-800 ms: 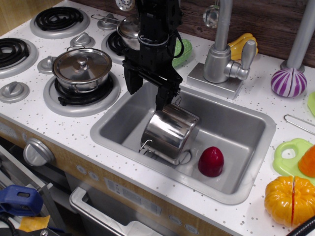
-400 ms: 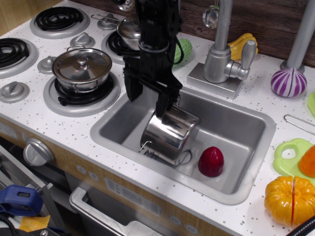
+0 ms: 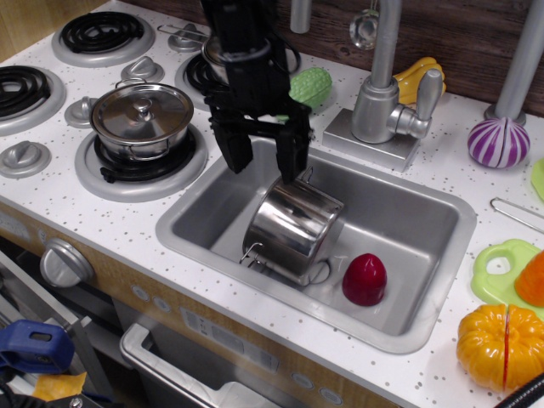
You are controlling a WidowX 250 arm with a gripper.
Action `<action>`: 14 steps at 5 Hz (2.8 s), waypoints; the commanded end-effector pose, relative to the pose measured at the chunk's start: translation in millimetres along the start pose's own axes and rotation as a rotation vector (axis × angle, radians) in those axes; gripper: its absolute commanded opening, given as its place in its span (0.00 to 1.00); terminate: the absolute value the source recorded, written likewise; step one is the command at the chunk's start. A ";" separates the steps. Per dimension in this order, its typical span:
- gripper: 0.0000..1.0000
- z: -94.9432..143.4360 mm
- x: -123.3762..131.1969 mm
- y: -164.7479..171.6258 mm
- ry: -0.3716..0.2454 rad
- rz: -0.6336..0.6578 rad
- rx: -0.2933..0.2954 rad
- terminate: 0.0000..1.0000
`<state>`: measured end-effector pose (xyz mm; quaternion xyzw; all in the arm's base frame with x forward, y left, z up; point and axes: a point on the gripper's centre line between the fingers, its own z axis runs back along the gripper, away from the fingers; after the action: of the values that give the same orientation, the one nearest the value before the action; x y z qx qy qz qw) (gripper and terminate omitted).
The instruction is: Flip pot upright in sink
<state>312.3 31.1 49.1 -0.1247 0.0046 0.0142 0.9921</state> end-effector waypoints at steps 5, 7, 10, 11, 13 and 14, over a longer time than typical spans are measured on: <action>1.00 -16.1 2.6 -0.1 -0.151 0.047 -0.200 0.00; 1.00 -23.1 -1.5 -9.6 -0.181 0.082 -0.222 0.00; 0.00 -25.7 -2.0 -22.2 -0.184 0.135 -0.128 0.00; 0.00 -30.6 -2.1 -28.7 -0.183 0.116 0.114 0.00; 0.00 -28.4 -1.9 -24.8 -0.114 -0.003 0.314 0.00; 0.00 -29.9 -2.9 -20.6 -0.088 -0.036 0.334 0.00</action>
<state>301.3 1.7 17.0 0.0359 -0.0061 -0.0005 0.9993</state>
